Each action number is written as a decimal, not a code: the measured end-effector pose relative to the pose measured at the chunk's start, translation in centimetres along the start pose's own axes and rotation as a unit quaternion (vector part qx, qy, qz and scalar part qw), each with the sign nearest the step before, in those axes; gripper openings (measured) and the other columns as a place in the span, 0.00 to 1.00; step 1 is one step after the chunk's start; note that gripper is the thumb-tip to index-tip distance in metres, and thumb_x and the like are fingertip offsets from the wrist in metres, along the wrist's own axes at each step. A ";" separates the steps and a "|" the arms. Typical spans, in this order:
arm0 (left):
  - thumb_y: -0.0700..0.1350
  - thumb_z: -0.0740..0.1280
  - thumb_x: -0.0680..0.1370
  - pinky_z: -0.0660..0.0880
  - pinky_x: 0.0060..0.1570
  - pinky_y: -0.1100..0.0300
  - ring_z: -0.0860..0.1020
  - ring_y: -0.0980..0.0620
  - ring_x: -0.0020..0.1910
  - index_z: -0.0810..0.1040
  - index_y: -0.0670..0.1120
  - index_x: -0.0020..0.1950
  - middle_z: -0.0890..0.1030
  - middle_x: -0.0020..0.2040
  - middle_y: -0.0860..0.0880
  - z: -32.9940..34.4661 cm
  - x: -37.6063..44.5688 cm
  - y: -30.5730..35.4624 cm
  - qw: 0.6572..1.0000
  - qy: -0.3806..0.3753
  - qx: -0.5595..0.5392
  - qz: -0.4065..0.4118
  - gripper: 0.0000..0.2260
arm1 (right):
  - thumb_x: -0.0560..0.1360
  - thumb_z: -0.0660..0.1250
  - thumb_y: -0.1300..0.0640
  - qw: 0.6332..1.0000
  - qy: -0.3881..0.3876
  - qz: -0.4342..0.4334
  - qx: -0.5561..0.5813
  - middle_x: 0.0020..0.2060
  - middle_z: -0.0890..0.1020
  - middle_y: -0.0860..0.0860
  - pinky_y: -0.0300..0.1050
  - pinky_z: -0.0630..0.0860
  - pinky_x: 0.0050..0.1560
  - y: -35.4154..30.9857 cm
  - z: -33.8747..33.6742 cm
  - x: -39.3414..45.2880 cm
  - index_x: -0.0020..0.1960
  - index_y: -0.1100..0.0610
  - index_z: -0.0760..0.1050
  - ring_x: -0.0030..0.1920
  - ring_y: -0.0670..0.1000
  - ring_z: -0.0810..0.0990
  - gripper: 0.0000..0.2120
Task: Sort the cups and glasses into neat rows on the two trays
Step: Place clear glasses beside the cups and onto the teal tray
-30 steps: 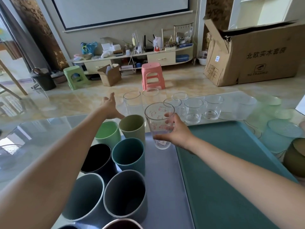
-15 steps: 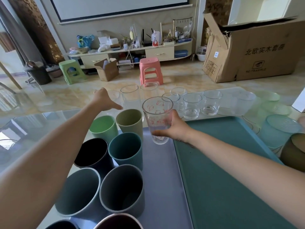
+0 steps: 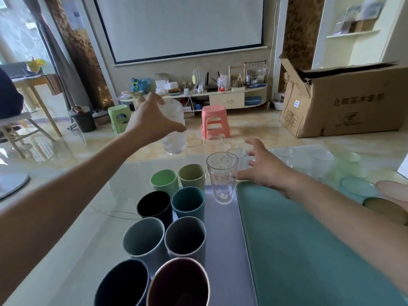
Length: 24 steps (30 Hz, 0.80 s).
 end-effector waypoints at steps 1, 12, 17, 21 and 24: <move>0.56 0.79 0.60 0.70 0.52 0.56 0.69 0.50 0.53 0.66 0.47 0.65 0.68 0.62 0.46 -0.5 -0.9 1.6 1.000 -0.005 -0.002 0.025 0.39 | 0.68 0.76 0.59 1.000 -0.002 -0.014 0.025 0.70 0.65 0.54 0.45 0.69 0.61 -0.7 -0.3 -0.8 0.74 0.49 0.52 0.69 0.53 0.67 0.44; 0.55 0.79 0.58 0.70 0.42 0.61 0.70 0.52 0.48 0.64 0.53 0.54 0.68 0.55 0.49 6.6 -9.5 9.5 0.976 -0.193 -0.044 0.091 0.33 | 0.65 0.77 0.51 0.995 -0.061 -0.048 0.062 0.60 0.74 0.48 0.37 0.72 0.48 0.0 0.3 -4.2 0.70 0.47 0.58 0.58 0.50 0.74 0.40; 0.59 0.77 0.62 0.72 0.50 0.60 0.71 0.52 0.52 0.65 0.50 0.63 0.67 0.56 0.50 9.8 -11.9 8.6 0.953 -0.275 0.001 0.126 0.36 | 0.60 0.79 0.52 0.996 -0.058 -0.054 0.030 0.59 0.74 0.46 0.43 0.73 0.58 1.7 1.7 -4.2 0.68 0.49 0.62 0.59 0.49 0.74 0.41; 0.58 0.71 0.70 0.72 0.49 0.62 0.74 0.51 0.54 0.66 0.48 0.66 0.72 0.55 0.52 9.5 -11.8 5.5 0.937 -0.341 -0.041 0.067 0.30 | 0.61 0.80 0.56 0.997 -0.065 -0.007 0.038 0.50 0.74 0.43 0.45 0.74 0.51 3.9 2.8 -3.7 0.59 0.49 0.65 0.51 0.47 0.75 0.33; 0.55 0.65 0.76 0.76 0.46 0.56 0.78 0.49 0.46 0.73 0.46 0.53 0.78 0.45 0.50 8.5 -11.1 1.9 0.962 -0.273 -0.012 0.028 0.15 | 0.58 0.81 0.55 0.996 -0.061 0.027 0.052 0.54 0.76 0.48 0.52 0.78 0.55 5.6 3.7 -2.9 0.61 0.50 0.66 0.56 0.52 0.76 0.36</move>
Point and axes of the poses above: each hand's wrist, its own x-axis towards the middle knuckle, its own z-axis out of the palm, y = z × x, the point moved 7 cm from there along x, towards the middle knuckle
